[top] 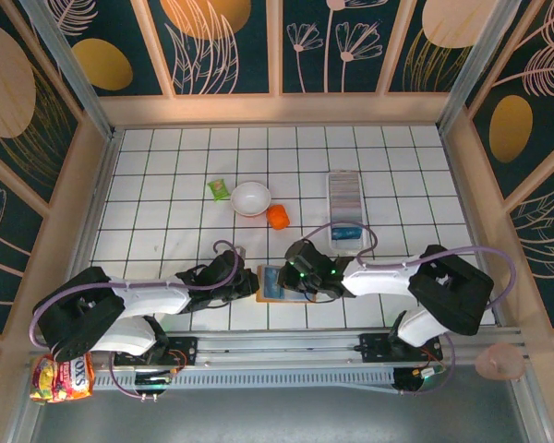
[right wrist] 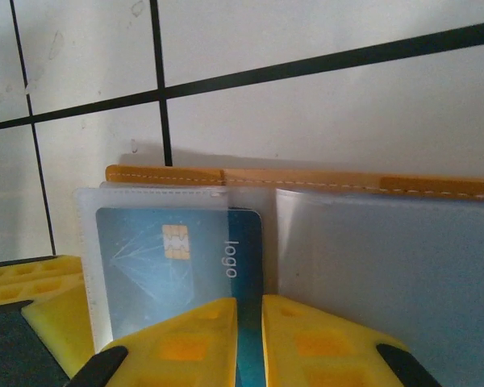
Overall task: Put the credit cards into the card holder
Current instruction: Insert the credit card into the card slot.
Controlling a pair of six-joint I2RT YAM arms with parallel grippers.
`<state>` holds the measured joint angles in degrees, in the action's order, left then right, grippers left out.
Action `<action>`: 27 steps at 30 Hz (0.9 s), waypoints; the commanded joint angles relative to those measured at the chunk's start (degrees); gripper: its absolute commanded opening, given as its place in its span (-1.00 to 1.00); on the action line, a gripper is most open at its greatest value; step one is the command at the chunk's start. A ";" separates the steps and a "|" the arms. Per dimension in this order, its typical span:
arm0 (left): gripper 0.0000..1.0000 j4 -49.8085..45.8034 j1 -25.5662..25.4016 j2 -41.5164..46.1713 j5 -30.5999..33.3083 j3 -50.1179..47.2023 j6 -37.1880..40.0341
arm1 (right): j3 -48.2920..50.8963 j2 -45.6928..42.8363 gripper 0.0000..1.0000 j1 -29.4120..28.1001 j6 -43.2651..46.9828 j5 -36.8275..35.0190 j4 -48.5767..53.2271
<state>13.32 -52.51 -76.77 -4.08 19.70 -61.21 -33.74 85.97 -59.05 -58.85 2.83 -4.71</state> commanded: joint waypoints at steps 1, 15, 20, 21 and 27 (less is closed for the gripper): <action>-0.81 -1.61 -0.29 0.46 -0.86 -1.51 -0.76 | -2.07 1.27 -0.69 -1.06 0.00 -0.37 -1.47; -0.79 -1.75 -0.32 1.27 -0.35 -1.78 -0.41 | -4.35 -7.24 -0.52 -5.10 -2.69 -11.74 13.14; -0.75 -1.42 -0.38 0.55 -1.54 -1.42 0.04 | 0.32 -11.49 -0.33 -6.97 -8.02 -13.92 16.83; -0.74 -1.31 -0.32 0.52 -1.70 -1.38 -0.08 | 0.99 -11.92 -0.26 -7.18 -8.56 -14.04 16.98; -0.71 -1.33 -0.38 0.51 -2.15 -1.25 0.36 | 2.51 -11.29 0.00 -7.58 -9.70 -15.14 16.97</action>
<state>13.52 -52.51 -75.99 -4.56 19.05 -61.34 -31.70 74.30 -66.13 -66.63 -9.08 10.28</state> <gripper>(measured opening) 0.145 0.503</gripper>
